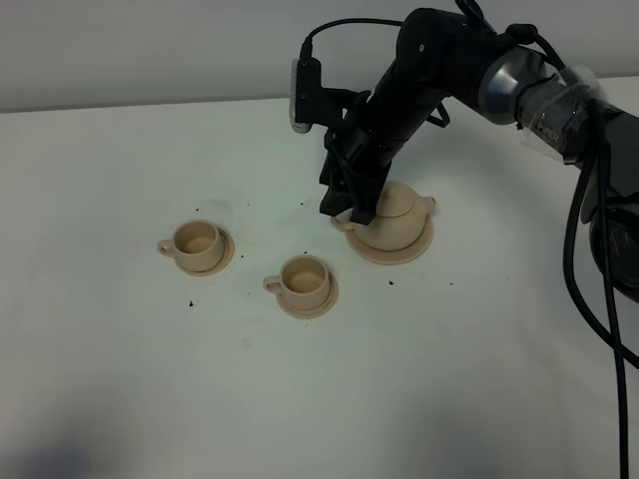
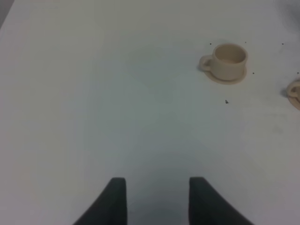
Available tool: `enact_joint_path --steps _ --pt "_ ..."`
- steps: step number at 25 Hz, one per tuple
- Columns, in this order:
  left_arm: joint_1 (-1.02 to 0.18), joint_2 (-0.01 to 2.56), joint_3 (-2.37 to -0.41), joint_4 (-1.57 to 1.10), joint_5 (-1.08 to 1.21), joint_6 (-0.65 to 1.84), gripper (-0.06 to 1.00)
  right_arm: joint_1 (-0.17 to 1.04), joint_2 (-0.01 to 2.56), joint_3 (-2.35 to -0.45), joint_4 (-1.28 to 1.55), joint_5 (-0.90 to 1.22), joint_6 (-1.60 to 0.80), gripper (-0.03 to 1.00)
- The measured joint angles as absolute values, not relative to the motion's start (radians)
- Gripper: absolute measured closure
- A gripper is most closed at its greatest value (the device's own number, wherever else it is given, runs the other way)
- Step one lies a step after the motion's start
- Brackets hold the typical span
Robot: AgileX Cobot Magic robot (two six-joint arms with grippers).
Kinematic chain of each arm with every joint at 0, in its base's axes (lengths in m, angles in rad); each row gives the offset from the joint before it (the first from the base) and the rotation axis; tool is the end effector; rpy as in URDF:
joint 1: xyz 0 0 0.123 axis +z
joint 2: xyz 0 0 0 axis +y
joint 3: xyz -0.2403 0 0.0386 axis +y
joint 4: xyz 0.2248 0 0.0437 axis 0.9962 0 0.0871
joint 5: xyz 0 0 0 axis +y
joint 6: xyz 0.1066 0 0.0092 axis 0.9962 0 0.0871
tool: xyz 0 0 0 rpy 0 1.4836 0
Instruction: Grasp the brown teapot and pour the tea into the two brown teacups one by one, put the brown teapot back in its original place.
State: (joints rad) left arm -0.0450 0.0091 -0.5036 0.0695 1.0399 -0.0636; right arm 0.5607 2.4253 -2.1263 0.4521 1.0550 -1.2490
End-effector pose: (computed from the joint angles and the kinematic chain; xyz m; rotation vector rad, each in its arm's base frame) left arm 0.0332 0.0049 0.2617 -0.0210 2.0270 0.0144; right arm 0.3748 0.2834 0.1342 -1.9696 1.8295 0.4099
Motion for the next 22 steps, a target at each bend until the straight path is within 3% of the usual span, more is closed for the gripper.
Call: enact_joint_path --steps 22 --pt "-0.045 0.009 -0.504 0.069 1.040 -0.065 0.58 0.579 2.483 -2.149 0.446 1.125 -1.203 0.54"
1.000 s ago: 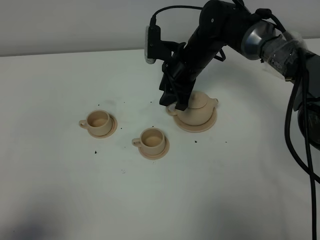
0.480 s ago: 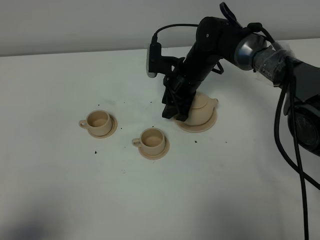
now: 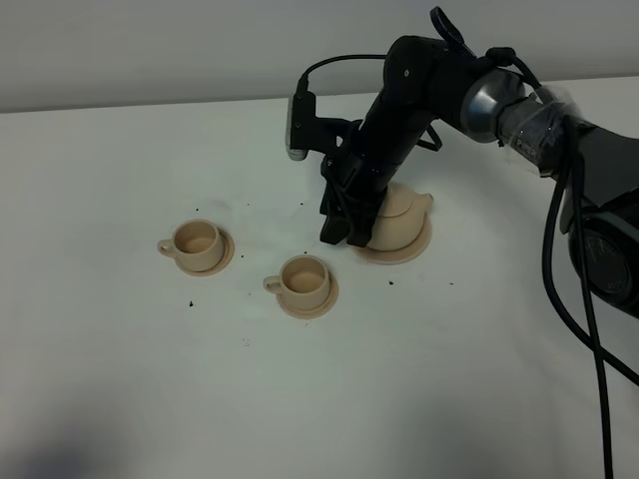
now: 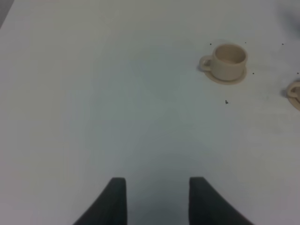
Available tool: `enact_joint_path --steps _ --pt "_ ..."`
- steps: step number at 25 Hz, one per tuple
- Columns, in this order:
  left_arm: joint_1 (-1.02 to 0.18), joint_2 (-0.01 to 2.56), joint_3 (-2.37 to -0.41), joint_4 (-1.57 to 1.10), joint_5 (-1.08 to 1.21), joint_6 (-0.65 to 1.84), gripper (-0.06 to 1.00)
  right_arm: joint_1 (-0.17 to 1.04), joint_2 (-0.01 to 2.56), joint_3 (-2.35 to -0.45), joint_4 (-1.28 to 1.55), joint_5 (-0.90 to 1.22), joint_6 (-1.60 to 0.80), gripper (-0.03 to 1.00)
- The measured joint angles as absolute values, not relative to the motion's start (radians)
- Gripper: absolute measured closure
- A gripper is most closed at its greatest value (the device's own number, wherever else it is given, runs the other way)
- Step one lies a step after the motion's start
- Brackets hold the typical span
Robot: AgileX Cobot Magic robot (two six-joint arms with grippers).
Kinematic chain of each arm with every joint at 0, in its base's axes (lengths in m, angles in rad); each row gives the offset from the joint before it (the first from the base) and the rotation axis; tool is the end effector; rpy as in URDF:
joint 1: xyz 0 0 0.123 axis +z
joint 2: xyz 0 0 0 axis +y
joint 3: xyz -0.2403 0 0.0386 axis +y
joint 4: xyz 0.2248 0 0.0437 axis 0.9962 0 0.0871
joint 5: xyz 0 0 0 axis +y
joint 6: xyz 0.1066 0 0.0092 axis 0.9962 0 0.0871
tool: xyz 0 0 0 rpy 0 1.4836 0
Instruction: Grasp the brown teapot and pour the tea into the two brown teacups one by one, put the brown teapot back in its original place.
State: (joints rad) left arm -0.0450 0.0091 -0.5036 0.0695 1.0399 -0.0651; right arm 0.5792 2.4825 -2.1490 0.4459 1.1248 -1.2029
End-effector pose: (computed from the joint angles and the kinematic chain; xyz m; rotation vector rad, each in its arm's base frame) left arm 0.0332 0.0049 0.2617 -0.0225 2.0270 0.0135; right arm 0.3653 0.2887 0.1116 -2.0256 1.9133 0.4813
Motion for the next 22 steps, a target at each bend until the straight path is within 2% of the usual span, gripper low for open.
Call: enact_joint_path --steps 7,22 --pt "-0.045 0.009 -0.504 0.070 1.040 -0.065 0.58 0.579 2.483 -2.175 0.445 1.199 -1.150 0.53" --pt "-0.045 0.009 -0.504 0.070 1.040 -0.064 0.58 0.579 2.483 -2.175 0.406 1.204 -1.070 0.53"
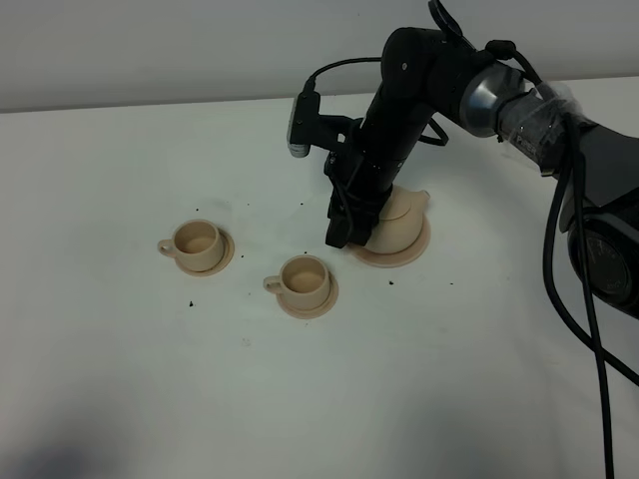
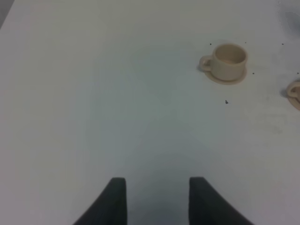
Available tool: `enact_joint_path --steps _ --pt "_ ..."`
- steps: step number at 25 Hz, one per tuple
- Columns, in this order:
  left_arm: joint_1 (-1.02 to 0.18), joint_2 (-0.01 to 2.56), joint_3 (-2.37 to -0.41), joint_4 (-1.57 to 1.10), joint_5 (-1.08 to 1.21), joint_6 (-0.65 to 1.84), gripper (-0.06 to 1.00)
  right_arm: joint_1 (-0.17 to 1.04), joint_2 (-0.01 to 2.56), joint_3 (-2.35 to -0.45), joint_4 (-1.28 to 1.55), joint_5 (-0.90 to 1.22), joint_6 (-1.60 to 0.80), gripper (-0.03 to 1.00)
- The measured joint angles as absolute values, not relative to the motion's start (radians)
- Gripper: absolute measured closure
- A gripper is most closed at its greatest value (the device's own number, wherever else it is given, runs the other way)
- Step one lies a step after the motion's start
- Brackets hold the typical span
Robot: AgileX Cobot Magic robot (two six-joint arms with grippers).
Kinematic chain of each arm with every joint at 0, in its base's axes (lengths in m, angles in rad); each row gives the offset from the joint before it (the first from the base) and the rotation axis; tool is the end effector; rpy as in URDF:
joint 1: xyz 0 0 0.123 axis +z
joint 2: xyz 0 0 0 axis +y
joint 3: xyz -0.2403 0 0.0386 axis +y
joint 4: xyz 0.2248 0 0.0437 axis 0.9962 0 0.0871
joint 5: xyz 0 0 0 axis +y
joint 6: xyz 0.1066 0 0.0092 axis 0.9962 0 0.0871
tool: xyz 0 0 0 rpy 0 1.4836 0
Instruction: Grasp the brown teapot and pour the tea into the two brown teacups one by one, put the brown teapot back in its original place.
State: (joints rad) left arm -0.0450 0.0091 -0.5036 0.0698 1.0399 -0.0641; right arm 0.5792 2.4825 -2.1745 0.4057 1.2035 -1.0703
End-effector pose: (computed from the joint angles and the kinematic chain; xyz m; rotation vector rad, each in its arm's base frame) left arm 0.0332 0.0049 0.2617 -0.0215 2.0270 0.0145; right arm 0.3620 0.2839 0.1152 -1.9846 2.0671 0.4966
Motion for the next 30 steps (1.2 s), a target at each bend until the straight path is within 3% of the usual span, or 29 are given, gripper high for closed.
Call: enact_joint_path --steps 30 --pt "-0.045 0.009 -0.504 0.070 1.040 -0.065 0.58 0.690 2.440 -2.163 0.150 1.210 -1.058 0.53"
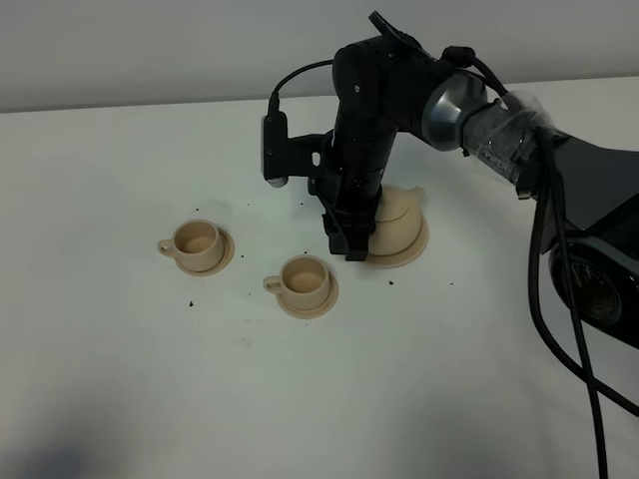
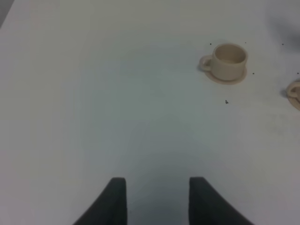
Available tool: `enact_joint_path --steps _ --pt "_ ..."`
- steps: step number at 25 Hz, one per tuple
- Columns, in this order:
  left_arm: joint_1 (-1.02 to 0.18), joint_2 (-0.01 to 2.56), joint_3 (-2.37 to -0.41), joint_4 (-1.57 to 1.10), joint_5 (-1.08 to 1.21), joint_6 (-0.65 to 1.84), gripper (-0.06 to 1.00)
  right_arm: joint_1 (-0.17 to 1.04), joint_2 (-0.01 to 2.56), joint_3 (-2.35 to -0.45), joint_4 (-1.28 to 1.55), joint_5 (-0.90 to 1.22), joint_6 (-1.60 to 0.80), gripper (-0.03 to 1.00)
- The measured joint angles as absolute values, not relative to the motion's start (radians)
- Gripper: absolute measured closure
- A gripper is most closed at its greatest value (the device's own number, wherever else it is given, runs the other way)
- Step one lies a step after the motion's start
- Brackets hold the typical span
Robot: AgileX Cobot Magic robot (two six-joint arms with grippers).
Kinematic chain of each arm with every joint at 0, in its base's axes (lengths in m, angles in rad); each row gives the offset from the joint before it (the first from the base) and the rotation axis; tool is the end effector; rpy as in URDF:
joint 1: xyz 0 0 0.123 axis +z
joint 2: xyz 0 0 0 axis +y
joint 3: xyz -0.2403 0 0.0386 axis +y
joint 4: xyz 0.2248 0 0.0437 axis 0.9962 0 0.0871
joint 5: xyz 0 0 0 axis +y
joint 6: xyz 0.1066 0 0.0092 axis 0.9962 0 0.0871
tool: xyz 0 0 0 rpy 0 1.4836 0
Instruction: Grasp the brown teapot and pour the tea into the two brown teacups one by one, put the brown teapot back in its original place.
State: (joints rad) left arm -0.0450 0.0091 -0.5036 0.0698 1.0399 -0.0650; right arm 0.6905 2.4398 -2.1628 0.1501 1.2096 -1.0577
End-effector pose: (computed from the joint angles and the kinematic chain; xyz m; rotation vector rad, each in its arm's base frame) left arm 0.0332 0.0049 0.2617 -0.0224 2.0269 0.0139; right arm 0.3412 0.3013 0.1249 -2.2176 1.9341 0.1639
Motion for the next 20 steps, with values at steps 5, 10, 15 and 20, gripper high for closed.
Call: enact_joint_path --steps 5,10,15,20 --pt "-0.045 0.009 -0.504 0.070 1.040 -0.065 0.58 0.698 2.440 -2.155 0.137 1.209 -1.058 0.53" --pt "-0.045 0.009 -0.504 0.070 1.040 -0.065 0.58 0.698 2.427 -2.112 0.138 1.206 -1.051 0.53" --pt "-0.045 0.009 -0.504 0.070 1.040 -0.065 0.58 0.702 2.418 -2.101 0.131 1.206 -1.048 0.53" --pt "-0.045 0.009 -0.504 0.070 1.040 -0.065 0.58 0.710 2.407 -2.077 0.114 1.206 -1.037 0.53"
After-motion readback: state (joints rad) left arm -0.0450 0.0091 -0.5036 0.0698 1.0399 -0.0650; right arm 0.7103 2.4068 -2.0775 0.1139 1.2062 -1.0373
